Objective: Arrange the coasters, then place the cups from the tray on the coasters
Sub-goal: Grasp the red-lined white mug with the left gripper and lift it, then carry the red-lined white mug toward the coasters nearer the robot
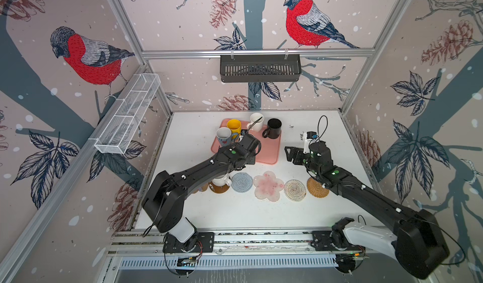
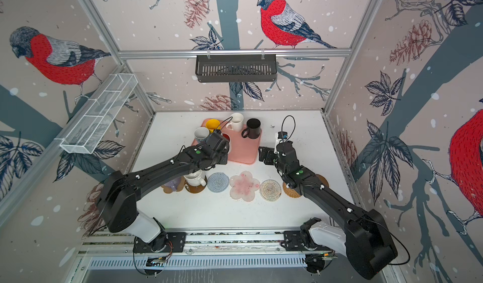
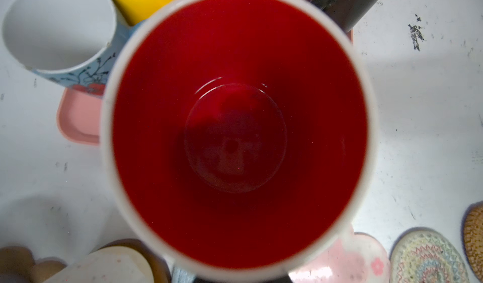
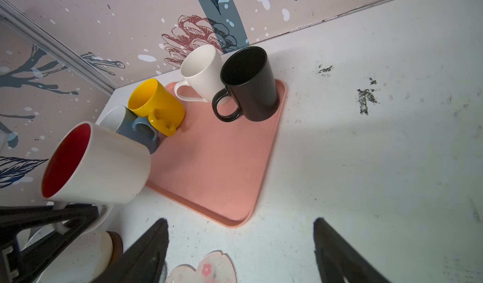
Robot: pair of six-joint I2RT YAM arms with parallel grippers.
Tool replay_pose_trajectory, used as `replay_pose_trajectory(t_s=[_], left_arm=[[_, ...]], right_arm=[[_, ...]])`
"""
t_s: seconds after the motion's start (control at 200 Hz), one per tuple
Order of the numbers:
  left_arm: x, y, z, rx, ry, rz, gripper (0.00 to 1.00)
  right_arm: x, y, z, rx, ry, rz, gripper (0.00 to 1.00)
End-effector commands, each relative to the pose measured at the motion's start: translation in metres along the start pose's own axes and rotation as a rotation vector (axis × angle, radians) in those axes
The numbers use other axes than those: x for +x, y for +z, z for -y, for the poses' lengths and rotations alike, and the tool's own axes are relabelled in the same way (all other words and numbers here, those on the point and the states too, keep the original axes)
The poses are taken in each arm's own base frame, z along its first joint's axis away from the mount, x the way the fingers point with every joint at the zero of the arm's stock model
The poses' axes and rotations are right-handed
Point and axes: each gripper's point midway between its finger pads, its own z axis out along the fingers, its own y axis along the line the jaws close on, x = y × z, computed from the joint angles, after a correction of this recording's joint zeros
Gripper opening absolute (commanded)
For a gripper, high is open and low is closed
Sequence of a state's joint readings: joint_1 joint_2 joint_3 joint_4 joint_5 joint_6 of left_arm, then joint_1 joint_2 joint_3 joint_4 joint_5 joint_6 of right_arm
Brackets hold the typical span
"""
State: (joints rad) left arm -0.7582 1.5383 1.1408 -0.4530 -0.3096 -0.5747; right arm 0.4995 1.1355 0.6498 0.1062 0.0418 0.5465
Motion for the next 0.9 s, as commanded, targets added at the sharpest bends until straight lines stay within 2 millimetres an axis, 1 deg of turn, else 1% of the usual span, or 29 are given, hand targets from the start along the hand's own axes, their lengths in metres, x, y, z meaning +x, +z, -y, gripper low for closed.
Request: replay_pose_trajectory(t_s=[0.0, 0.075, 0.195, 0.27, 0.285, 0.455, 0.615, 0.725, 0.895], left_arm=[[-0.004, -0.014, -0.006, -0.005, -0.048, 0.072, 0.0], [0.0, -0.022, -0.008, 0.014, -0.052, 0.082, 0.0], [0.011, -0.028, -0.012, 0.018, -0.049, 0.072, 0.0], [0.011, -0.034, -0.008, 0.031, -0.05, 0.081, 0.0], [0.02, -0.03, -0.012, 0.019, -0.043, 0.065, 0.0], [0.035, -0.029, -0.013, 0.014, -0.045, 0.051, 0.0], [0.043, -0.026, -0.015, 0.01, -0.067, 0.049, 0.0], [0.048, -0.026, -0.014, 0.018, -0.08, 0.049, 0.0], [0.057, -0.02, -0.014, 0.014, -0.087, 0.029, 0.0]], right_arm=[[-0.007, -0.001, -0.003, -0.012, -0.005, 0.03, 0.86], [-0.008, -0.001, -0.002, -0.006, -0.005, 0.033, 0.87], [-0.008, -0.001, 0.0, 0.004, -0.008, 0.035, 0.86], [-0.008, -0.001, 0.002, 0.009, -0.008, 0.037, 0.87], [-0.008, -0.001, 0.003, 0.012, -0.008, 0.037, 0.87], [-0.008, 0.001, 0.005, 0.02, -0.006, 0.034, 0.87], [-0.006, 0.003, 0.007, 0.026, -0.006, 0.028, 0.87], [-0.004, 0.005, 0.008, 0.03, -0.006, 0.022, 0.87], [-0.002, 0.005, 0.009, 0.031, -0.007, 0.016, 0.87]])
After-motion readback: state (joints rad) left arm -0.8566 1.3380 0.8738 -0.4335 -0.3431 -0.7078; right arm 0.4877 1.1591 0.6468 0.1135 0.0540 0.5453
